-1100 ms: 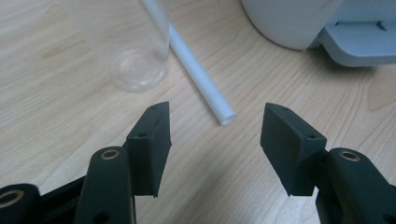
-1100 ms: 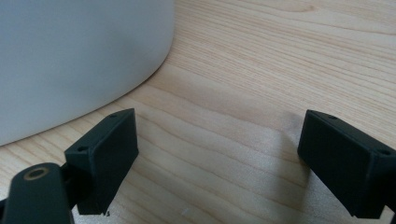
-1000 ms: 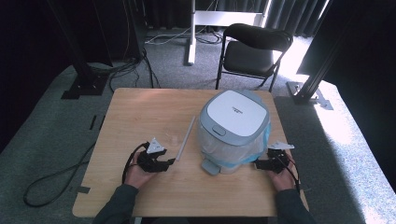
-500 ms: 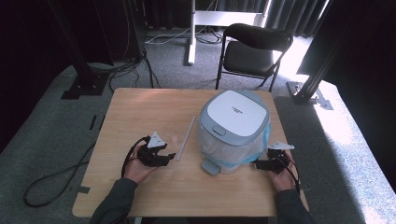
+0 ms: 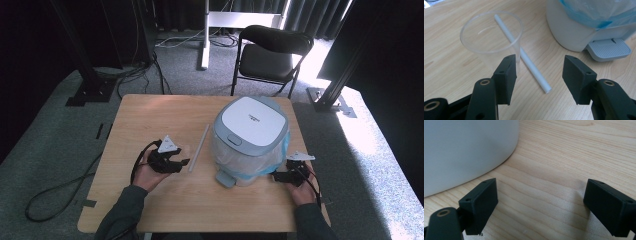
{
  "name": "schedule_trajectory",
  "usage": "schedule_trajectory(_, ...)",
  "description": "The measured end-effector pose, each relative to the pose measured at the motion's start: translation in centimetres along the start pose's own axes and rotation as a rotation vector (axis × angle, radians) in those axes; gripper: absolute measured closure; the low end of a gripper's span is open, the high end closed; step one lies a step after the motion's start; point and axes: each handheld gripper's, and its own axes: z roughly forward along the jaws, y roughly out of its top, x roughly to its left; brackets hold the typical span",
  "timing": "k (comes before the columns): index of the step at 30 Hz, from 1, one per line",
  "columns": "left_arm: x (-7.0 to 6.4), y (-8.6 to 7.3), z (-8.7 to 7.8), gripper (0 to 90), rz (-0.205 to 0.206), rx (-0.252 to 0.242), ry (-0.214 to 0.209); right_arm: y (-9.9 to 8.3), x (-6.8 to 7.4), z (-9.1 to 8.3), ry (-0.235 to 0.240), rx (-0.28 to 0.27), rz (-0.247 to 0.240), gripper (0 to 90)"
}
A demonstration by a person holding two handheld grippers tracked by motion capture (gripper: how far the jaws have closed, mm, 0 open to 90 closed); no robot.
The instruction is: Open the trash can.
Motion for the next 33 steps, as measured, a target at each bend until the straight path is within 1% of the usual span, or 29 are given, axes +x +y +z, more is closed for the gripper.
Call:
schedule_trajectory(4, 0.2, 0.5, -0.4, 44.7, 0.011, -0.005, -0.014, 0.0, 0.0, 0.0, 0.0, 0.0, -0.001, 11.2)
schedule_trajectory(10, 0.4, 1.2, -0.8, 44.7, 0.026, -0.01, -0.015, 0.0, 0.0, 0.0, 0.0, 0.0, -0.002, 11.2)
schedule_trajectory(16, 0.4, 2.1, -1.3, 44.7, 0.035, -0.028, -0.017, 0.0, 0.0, 0.0, 0.0, 0.0, -0.002, 11.2)
schedule_trajectory(23, 0.4, 3.2, -1.7, 44.9, 0.059, -0.041, -0.027, 0.0, 0.0, 0.0, 0.0, -0.001, -0.002, 11.2)
schedule_trajectory(26, 0.3, 3.8, -1.9, 45.3, 0.066, -0.049, -0.033, 0.0, 0.0, 0.0, 0.0, 0.0, -0.002, 11.2)
schedule_trajectory(30, 0.2, 4.4, -2.1, 45.6, 0.081, -0.058, -0.055, 0.0, 0.0, 0.0, 0.0, -0.001, -0.002, 11.2)
schedule_trajectory(33, 0.1, 4.7, -2.2, 45.7, 0.093, -0.06, -0.06, 0.0, 0.0, 0.0, 0.0, -0.001, -0.002, 11.2)
